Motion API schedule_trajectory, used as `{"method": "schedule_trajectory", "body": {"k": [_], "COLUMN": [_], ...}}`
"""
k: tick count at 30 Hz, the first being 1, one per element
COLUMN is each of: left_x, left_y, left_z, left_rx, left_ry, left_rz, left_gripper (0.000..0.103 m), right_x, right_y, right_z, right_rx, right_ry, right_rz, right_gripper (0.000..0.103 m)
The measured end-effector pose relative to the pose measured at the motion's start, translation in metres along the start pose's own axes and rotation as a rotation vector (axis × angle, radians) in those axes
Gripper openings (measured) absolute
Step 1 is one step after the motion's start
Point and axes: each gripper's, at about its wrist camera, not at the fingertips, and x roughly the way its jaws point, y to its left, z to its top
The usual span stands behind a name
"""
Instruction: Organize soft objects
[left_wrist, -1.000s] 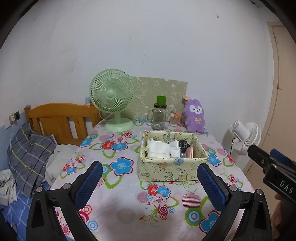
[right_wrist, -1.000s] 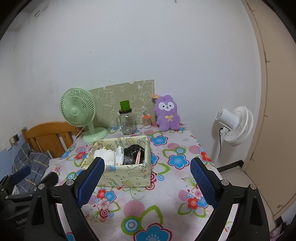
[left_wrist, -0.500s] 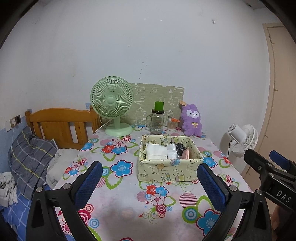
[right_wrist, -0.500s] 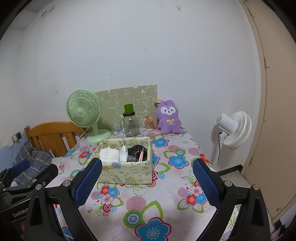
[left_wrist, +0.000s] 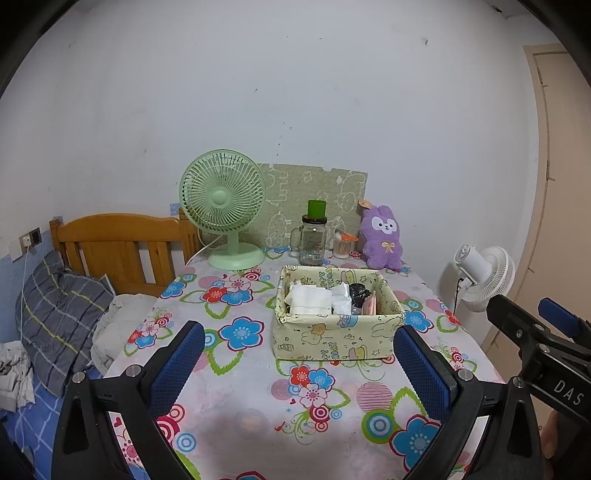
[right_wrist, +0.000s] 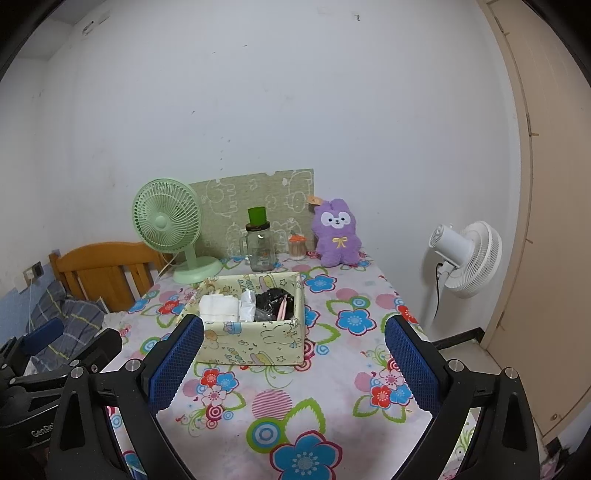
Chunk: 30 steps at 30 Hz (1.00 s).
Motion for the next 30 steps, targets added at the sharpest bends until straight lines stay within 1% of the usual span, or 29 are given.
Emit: {"method": "schedule_trajectory", "body": {"k": [18,30], "left_x": [0.0010,0.0013], "left_y": [0.0004,-0.0009], "left_z": [-0.0007,0.0008], "left_rx": [-0.002,0.006], "left_ry": [0.003,-0.003], "left_rz": [0.003,0.022], "left_gripper": [0.103,0.103], "right_x": [-0.0004,0.0000], "right_y": [0.0003,-0.0003], "right_z": [0.0003,0.0004], "right_rx": [0.003,0.003], "right_ry": [0.001,0.004], "right_rz": [-0.001,0.001], "right_gripper": [0.100,0.100]}}
